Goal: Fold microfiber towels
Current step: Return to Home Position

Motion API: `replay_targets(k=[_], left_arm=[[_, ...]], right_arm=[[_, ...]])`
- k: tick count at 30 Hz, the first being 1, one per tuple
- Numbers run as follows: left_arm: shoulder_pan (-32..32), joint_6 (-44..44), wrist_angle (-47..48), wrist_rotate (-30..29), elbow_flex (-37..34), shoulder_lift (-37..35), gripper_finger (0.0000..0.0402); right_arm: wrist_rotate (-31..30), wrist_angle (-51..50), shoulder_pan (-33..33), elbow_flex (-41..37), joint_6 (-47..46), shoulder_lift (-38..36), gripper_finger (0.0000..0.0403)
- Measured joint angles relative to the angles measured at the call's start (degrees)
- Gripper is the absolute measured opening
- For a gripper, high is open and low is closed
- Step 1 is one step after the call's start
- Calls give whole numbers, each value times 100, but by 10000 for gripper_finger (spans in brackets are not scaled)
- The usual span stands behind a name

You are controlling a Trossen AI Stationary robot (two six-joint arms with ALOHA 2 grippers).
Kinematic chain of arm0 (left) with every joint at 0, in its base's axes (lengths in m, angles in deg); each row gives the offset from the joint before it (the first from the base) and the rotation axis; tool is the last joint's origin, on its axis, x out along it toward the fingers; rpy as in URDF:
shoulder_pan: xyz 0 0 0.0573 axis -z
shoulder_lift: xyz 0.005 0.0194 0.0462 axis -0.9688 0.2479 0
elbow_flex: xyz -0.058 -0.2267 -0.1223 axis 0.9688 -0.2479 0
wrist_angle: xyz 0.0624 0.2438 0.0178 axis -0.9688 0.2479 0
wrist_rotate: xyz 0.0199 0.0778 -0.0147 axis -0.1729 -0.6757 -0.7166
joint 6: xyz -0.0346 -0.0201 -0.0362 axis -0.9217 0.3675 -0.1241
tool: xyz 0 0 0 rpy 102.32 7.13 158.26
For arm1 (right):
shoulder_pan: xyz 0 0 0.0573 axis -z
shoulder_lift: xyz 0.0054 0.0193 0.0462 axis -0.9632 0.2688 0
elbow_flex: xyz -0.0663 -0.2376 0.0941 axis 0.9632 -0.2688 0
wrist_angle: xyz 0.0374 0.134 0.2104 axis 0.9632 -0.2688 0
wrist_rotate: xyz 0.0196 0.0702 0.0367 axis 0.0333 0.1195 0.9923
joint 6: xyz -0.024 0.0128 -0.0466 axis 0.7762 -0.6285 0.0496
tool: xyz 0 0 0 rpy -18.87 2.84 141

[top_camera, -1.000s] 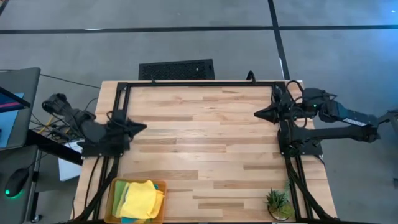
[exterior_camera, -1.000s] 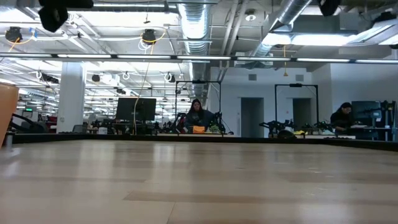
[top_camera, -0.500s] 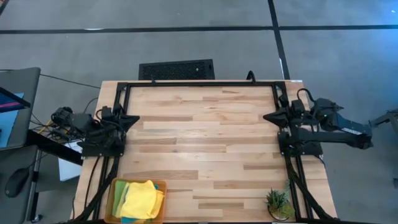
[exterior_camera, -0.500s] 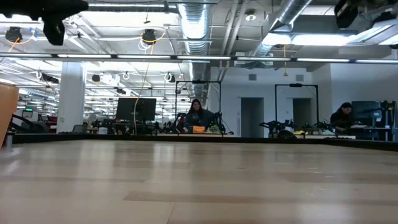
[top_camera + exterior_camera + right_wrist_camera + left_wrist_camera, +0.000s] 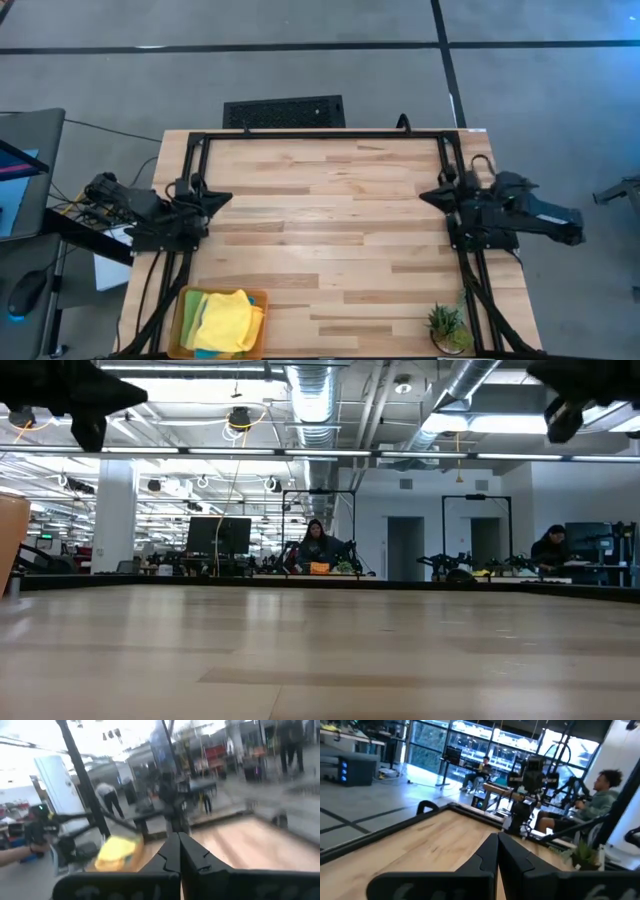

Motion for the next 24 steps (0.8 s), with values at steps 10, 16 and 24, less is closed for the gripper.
replay_targets(k=[10,16,24], left_arm=[[-2,-350,-152,-63,-752,0,0],[-2,-289,-423,-84,-1087,41,0],[-13,-73,-382,-686,-1089,39,0]], right_arm=[[19,1402,-32,-1407,-470,-40,14],[-120,1545,-35,-1861,-470,-50,15],[-422,1362,-36,-1861,-33,-10,21]])
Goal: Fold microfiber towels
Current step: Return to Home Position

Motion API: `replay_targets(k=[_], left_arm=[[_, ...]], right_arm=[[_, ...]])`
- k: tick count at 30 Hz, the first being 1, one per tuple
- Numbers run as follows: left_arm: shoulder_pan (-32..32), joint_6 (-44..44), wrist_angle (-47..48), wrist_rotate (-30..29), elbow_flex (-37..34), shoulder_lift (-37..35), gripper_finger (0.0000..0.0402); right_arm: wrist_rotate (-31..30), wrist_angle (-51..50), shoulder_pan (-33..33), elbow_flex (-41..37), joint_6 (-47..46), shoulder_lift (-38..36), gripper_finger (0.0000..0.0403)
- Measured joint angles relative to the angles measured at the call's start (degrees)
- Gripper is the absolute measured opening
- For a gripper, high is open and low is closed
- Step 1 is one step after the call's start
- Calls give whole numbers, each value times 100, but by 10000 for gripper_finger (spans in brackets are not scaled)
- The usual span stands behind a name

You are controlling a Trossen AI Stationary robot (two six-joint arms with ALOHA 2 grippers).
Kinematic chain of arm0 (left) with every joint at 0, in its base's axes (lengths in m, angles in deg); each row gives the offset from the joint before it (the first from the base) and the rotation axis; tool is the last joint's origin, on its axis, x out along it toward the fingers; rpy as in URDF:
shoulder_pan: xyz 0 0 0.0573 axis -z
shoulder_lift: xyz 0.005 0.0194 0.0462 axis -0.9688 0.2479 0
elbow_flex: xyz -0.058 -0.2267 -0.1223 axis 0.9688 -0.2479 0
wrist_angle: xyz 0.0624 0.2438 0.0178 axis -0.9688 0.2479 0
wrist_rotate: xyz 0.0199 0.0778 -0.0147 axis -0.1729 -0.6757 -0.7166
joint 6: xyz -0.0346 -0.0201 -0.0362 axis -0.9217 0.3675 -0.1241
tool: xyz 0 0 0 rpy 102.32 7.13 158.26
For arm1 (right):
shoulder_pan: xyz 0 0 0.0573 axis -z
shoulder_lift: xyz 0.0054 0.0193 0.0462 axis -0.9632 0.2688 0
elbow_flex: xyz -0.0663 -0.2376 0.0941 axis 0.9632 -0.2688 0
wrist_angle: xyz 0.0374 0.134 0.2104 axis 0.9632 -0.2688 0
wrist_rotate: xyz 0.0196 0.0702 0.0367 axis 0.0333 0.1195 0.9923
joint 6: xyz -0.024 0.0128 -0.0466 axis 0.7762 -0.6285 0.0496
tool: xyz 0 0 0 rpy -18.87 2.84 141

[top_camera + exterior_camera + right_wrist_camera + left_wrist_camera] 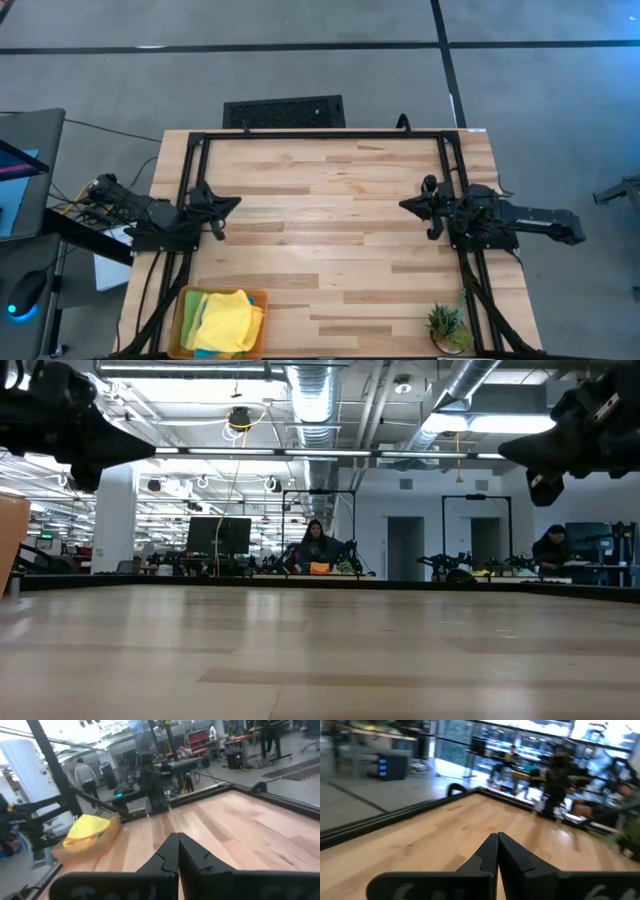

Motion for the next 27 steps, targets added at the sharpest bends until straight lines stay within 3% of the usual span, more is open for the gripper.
replay_targets(k=[8,17,27], left_arm=[[-2,-442,122,-1028,7,0,0],[-2,726,147,-1072,7,0,0],[-2,812,158,-1069,7,0,0]], right_arm=[[-47,-3,2,0,697,0,35],[-47,-4,2,0,767,0,32],[-45,-4,2,-2,769,0,32]])
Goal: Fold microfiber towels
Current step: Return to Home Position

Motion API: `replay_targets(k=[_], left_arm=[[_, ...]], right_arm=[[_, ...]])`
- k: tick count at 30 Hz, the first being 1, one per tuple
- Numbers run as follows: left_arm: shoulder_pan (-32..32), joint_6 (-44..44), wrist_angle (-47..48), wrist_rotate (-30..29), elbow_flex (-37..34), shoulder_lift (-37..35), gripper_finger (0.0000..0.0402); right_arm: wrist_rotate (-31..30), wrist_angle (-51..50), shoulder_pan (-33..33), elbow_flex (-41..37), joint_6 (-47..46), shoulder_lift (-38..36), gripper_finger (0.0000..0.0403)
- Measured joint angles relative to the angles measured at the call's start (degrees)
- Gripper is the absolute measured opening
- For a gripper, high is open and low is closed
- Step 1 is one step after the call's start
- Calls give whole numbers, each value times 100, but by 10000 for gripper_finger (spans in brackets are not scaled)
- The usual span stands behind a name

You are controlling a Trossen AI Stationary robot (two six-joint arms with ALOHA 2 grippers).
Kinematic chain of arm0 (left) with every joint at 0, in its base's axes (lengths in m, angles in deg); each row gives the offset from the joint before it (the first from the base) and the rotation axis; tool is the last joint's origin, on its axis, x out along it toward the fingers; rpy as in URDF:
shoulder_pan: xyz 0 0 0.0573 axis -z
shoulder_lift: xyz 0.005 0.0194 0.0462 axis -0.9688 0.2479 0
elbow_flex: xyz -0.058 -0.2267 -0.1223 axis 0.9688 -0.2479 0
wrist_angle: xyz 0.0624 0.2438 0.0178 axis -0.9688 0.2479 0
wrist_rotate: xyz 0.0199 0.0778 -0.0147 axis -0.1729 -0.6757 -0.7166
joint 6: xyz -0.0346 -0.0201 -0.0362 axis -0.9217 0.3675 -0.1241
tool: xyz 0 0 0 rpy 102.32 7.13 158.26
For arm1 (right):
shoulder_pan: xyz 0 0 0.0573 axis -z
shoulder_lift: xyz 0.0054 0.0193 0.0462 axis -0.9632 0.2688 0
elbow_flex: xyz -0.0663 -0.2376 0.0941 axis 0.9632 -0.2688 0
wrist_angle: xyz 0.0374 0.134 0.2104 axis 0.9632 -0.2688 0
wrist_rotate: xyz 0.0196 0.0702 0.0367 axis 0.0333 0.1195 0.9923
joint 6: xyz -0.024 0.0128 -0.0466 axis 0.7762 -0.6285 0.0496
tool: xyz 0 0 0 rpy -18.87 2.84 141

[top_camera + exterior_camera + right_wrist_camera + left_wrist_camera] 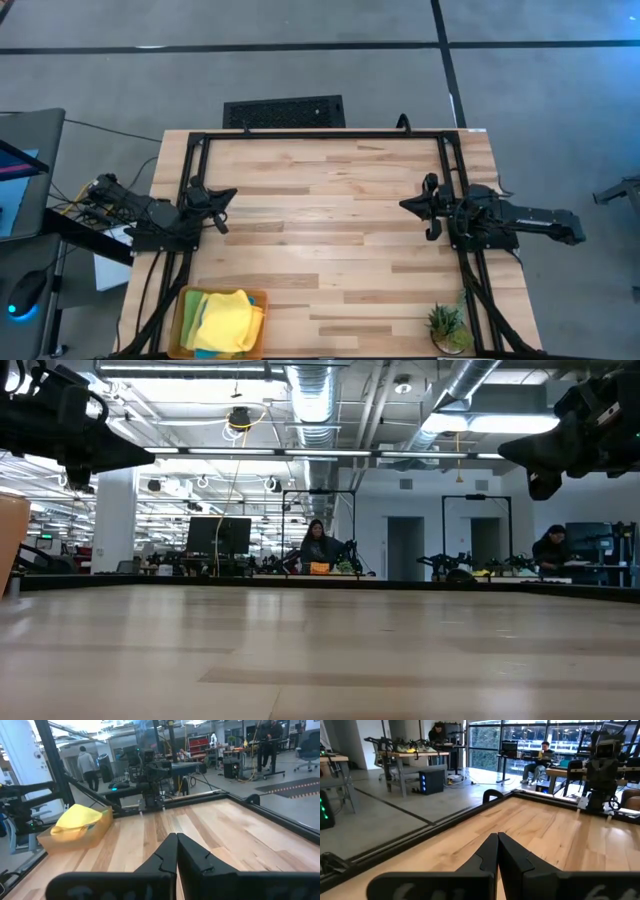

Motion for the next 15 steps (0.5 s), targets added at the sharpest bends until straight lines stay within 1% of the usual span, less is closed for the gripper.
replay_targets(k=[15], left_arm=[[0,-11,4,7,-3,0,0]], right_arm=[[5,0,0,0,0,0,31]])
